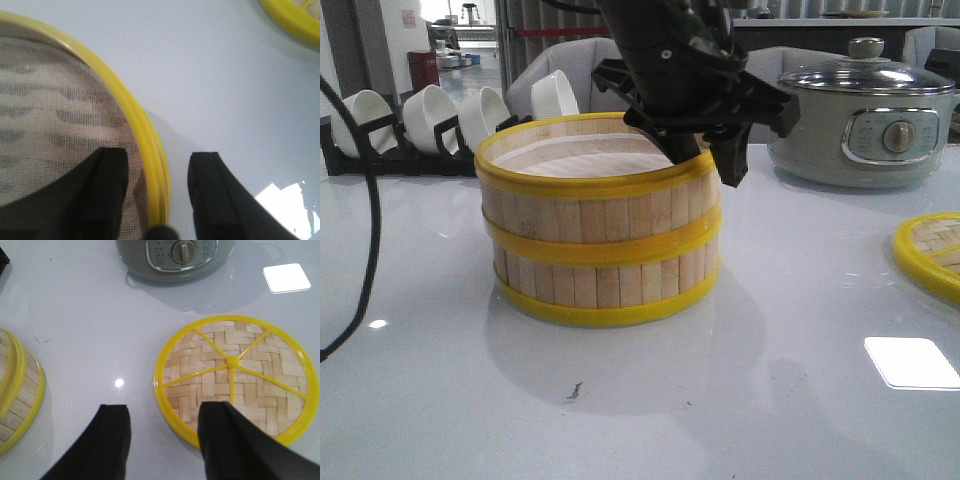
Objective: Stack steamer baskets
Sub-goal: 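Lower the basket onto the center basket and open the left gripper, then withdraw the left gripper upward away from the stack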
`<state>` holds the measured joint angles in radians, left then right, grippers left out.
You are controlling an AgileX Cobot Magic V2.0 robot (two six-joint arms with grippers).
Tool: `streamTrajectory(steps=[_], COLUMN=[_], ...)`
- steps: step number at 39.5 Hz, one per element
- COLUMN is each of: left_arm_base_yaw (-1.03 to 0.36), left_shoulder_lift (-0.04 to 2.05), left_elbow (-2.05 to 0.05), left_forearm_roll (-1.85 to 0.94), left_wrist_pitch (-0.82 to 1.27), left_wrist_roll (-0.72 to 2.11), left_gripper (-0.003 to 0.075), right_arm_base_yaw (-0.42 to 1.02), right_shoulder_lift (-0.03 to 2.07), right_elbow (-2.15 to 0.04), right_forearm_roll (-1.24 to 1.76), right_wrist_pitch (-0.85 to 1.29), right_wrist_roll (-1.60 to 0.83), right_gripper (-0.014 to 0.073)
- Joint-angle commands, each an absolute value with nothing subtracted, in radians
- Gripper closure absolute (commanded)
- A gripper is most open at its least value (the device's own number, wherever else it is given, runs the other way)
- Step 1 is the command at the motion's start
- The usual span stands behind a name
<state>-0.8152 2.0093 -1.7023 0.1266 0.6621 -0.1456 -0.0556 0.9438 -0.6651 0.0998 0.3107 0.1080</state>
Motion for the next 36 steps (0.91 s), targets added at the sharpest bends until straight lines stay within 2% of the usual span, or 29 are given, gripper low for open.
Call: streamTrajectory(steps=[1,15,18,22,24,36], left_arm_base_yaw=[-0.819,-0.819,-0.816,-0.796,-0.778,-0.560], left_shoulder_lift=[1.948,1.948,1.948,1.926,1.903,1.727], left_elbow=[-1.759,-1.895,-1.934,-1.956,-1.955,-1.951], left_forearm_roll=[0.132,0.134,0.134,0.131,0.131,0.131], left_wrist_pitch=[0.612,0.683,0.711,0.701,0.689,0.679], left_wrist_roll=[-0.147,-0.147,-0.147,-0.147,-0.149,-0.177], left_gripper=[0.0350,0.0370,0.0452,0.0652,0.0615,0.0634], right_arm_base_yaw=[-0.061,-0.061,-0.061,-0.061,-0.061,-0.061], right_shoulder_lift=[0.936,0.936,0.936,0.936,0.936,0.936], right_elbow=[-0.701,-0.701,-0.701,-0.701,-0.701,-0.701], right_forearm_roll=[0.104,0.104,0.104,0.104,0.104,0.104], right_wrist_pitch=[0.245,0.246,0.246,0.246,0.246,0.246], right_wrist_roll=[0.100,0.100,0.100,0.100,0.100,0.100], right_gripper=[0.0167,0.0167,0.0167,0.0167,0.0167,0.0167])
